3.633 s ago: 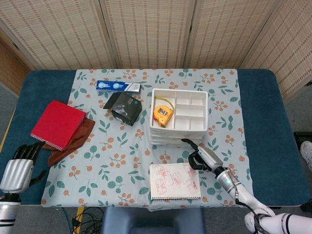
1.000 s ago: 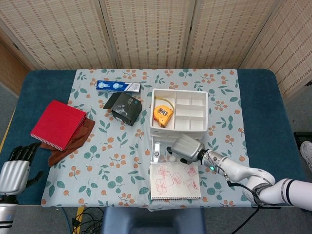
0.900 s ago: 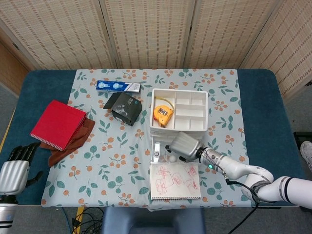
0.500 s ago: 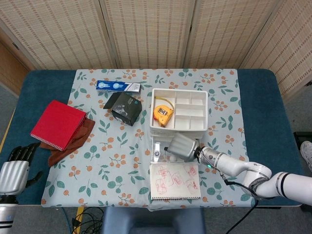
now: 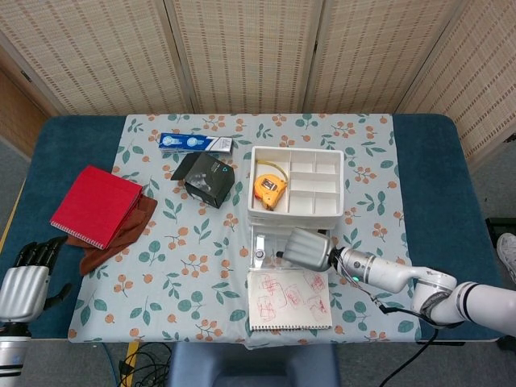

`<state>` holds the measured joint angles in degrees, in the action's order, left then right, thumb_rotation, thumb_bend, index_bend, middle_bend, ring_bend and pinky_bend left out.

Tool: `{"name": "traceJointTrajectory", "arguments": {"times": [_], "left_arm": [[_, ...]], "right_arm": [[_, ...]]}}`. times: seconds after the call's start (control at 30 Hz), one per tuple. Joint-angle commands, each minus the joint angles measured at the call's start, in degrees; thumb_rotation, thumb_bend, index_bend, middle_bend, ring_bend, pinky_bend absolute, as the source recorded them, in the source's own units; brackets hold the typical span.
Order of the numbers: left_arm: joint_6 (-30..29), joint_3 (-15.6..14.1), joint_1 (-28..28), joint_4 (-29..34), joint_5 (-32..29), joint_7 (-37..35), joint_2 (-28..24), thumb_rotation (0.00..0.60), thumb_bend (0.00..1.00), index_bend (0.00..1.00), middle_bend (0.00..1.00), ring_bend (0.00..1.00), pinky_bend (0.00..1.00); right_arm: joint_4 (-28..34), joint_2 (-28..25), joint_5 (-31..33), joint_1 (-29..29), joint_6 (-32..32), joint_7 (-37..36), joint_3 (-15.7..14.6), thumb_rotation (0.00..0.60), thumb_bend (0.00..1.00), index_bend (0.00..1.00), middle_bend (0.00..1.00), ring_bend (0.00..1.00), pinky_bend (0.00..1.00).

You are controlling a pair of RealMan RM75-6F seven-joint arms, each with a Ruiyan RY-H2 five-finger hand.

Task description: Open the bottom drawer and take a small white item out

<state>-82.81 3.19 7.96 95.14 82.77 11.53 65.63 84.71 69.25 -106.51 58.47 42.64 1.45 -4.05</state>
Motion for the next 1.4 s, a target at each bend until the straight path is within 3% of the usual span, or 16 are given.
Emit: {"name": "traceJointTrajectory", "arguments": {"times": [0.03, 1.0, 1.27, 1.4], "left_arm": [[0.06, 0.02, 0.05, -0.01, 0.0, 0.05, 0.05, 0.6, 0.23, 0.11, 0.16, 0.17, 0.12], [0.35, 0.26, 0.41, 0.44, -0.3, 1.1, 0.35, 0.6, 0.23, 0.11, 0.16, 0.17, 0.11], [0.35, 0.2, 0.37, 0.47, -0.38, 1.19, 0.33, 0.6, 0.23, 0.11, 0.16, 0.17, 0.11], [0.42, 0.2, 0.44, 0.43, -0.35, 1.19, 0.39, 0.6, 0.23, 0.11, 0.16, 0.17, 0.11]], "right_arm": [[-0.81, 0.5, -0.15, 0.02, 0.53, -0.66, -0.46, 0.6, 0.38, 0.38, 0.83, 1.0, 0.98], [-4.39, 2.42, -0.44, 0.6, 2.71, -2.45, -2.66, 0.6, 0.38, 0.41, 0.83, 1.0, 0.98], [-4.4, 2.94, 0.63, 0.73, 2.74, -1.89, -2.2, 0.6, 0.38, 0.2, 0.83, 1.0, 0.98], [-4.04, 2.33, 0.95, 0.54, 3.05, -1.75, -2.3, 0.6, 0.38, 0.18, 0.83, 1.0, 0.98]]}}
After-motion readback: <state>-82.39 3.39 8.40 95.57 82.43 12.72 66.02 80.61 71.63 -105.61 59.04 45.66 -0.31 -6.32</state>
